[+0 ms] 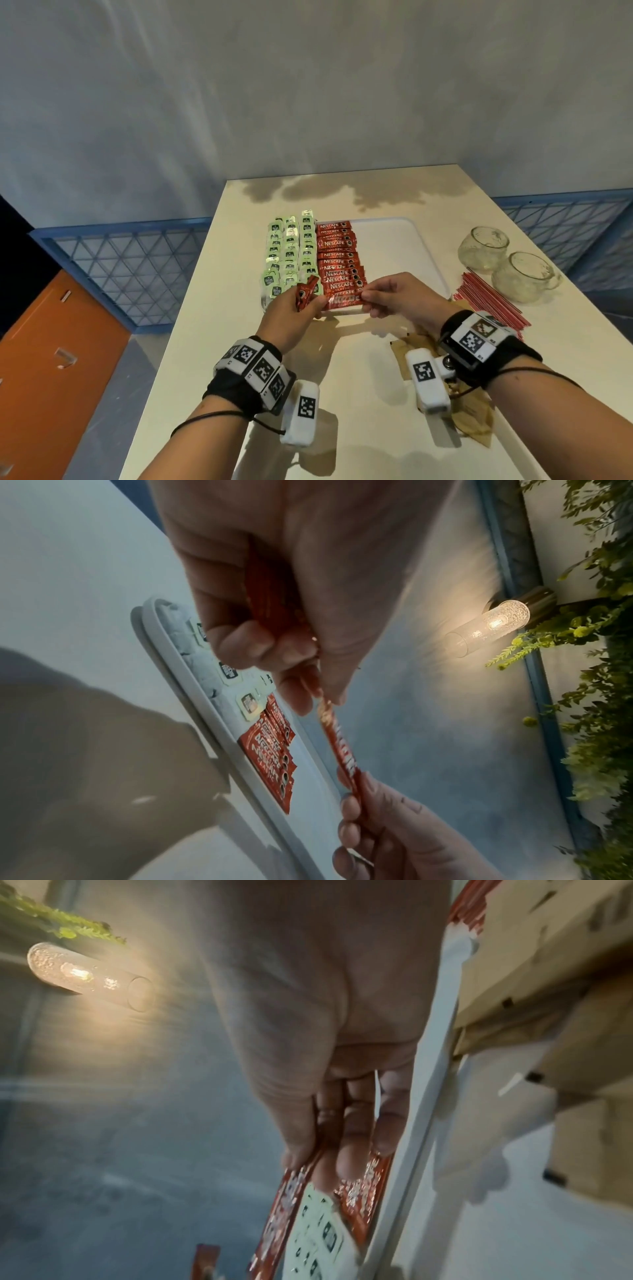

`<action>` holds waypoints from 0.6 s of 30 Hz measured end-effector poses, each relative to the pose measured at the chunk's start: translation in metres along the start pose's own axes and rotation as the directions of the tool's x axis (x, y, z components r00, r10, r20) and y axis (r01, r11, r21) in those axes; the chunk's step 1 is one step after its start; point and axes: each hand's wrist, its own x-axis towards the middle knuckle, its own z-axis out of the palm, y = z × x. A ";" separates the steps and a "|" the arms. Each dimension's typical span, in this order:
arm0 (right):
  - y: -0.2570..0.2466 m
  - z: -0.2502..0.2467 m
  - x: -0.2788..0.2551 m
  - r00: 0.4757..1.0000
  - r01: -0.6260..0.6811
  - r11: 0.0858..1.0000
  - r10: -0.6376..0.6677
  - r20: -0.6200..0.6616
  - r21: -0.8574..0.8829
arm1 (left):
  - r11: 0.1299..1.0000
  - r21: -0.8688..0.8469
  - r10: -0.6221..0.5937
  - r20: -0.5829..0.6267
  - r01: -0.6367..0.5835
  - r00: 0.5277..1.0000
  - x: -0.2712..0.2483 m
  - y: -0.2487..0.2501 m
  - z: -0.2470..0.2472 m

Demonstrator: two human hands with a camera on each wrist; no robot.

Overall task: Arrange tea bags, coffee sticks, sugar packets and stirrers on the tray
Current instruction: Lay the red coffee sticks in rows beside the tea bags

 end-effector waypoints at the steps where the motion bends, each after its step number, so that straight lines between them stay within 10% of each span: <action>1: 0.001 -0.004 0.004 0.999 0.010 0.999 -0.012 -0.047 -0.045 | 1.000 -0.019 -0.012 -0.003 0.012 1.000 0.002 -0.001 -0.002; 8: 0.018 -0.029 0.033 0.987 -0.084 0.879 0.008 -0.163 -0.469 | 0.998 -0.065 -0.003 -0.061 -0.001 0.998 0.005 -0.001 -0.014; 18: 0.022 -0.007 0.059 0.970 -0.189 0.882 0.101 -0.220 -0.432 | 0.996 -0.084 -0.038 -0.065 0.033 0.997 0.016 -0.010 -0.018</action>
